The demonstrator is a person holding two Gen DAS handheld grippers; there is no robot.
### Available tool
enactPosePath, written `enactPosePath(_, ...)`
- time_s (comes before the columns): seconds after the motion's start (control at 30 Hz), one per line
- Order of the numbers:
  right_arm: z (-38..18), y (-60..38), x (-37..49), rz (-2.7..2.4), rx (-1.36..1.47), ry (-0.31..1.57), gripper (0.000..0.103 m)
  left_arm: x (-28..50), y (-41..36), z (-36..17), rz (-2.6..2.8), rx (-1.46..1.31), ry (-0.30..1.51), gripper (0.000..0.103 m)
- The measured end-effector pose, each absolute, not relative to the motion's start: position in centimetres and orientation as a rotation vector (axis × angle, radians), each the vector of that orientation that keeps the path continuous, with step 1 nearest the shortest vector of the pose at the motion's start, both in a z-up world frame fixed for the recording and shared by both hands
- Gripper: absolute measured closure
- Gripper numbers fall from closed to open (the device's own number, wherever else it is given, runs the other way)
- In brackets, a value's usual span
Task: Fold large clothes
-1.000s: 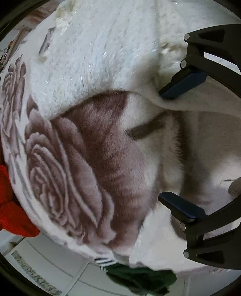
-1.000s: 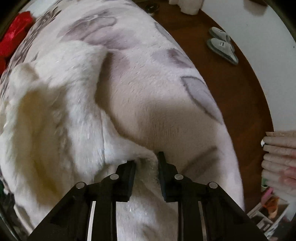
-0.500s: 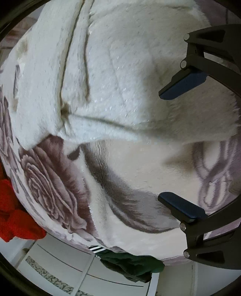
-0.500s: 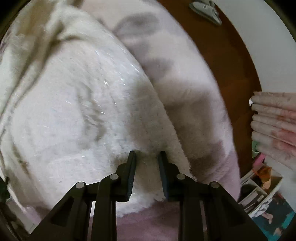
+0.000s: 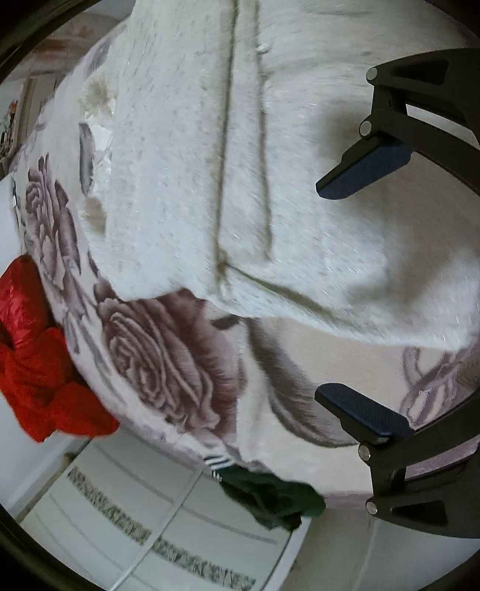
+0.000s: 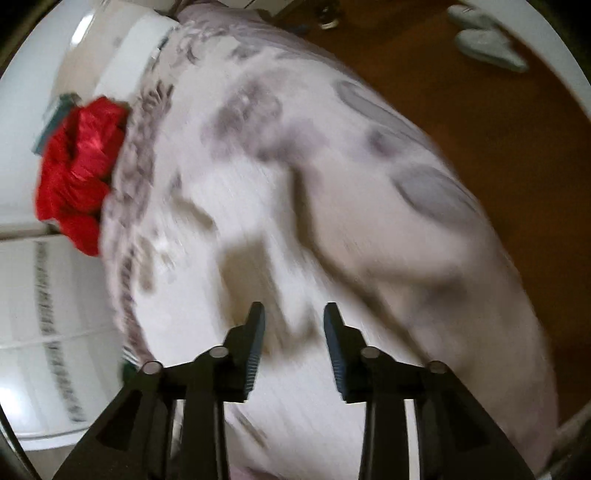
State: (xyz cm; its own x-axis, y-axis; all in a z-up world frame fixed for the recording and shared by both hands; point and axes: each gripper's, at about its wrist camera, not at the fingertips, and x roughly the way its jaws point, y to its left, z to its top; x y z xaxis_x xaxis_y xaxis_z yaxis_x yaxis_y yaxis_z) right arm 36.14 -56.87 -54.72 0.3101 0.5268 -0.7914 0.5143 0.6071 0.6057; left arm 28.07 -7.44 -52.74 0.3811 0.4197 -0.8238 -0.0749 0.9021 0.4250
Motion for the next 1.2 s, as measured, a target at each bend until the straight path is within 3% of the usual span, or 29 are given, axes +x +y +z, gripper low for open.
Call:
enactPosePath(0.3,-64.6,-55.4,52.2,0.327,0.729,1.523,0.061,30.7,-10.8,-55.8,0.518,0.356,1.173,0.0)
enactPosePath(0.33,-64.3,-54.5,52.7,0.364,0.644,1.521,0.063,30.8,-11.1,-56.0,0.523,0.36,1.18,0.0)
enactPosePath(0.37,-63.9,-53.6,52.8,0.395,0.568,1.516,0.085,30.8,-11.5,-56.1,0.525,0.364,1.187,0.0)
enactPosePath(0.4,-63.7,-52.6,53.1,0.425,0.52,1.536,0.096,30.7,-11.8,-56.1,0.524,0.369,1.191,0.0)
enactPosePath(0.63,-60.4,-52.4,57.5,0.164,0.351,1.403,0.102,30.3,-14.4,-56.9,0.51,0.441,1.218,0.0)
enactPosePath(0.87,-59.5,-53.8,56.3,0.257,0.384,1.513,0.103,28.9,-14.6,-55.8,0.562,0.365,1.234,0.0)
enactPosePath(0.93,-57.2,-53.8,52.3,0.322,0.342,1.497,0.083,28.1,-14.5,-55.7,0.575,0.353,1.243,0.0)
enactPosePath(0.97,-56.6,-53.7,50.4,0.335,0.314,1.498,0.06,27.5,-14.4,-55.6,0.578,0.343,1.254,0.0)
enactPosePath(1.0,-56.1,-53.4,47.6,0.36,0.301,1.506,0.052,27.2,-14.4,-55.7,0.58,0.341,1.26,0.0)
enactPosePath(1.2,-60.6,-48.9,37.9,0.468,0.199,1.658,0.052,25.1,-15.1,-56.7,0.57,0.376,1.297,0.0)
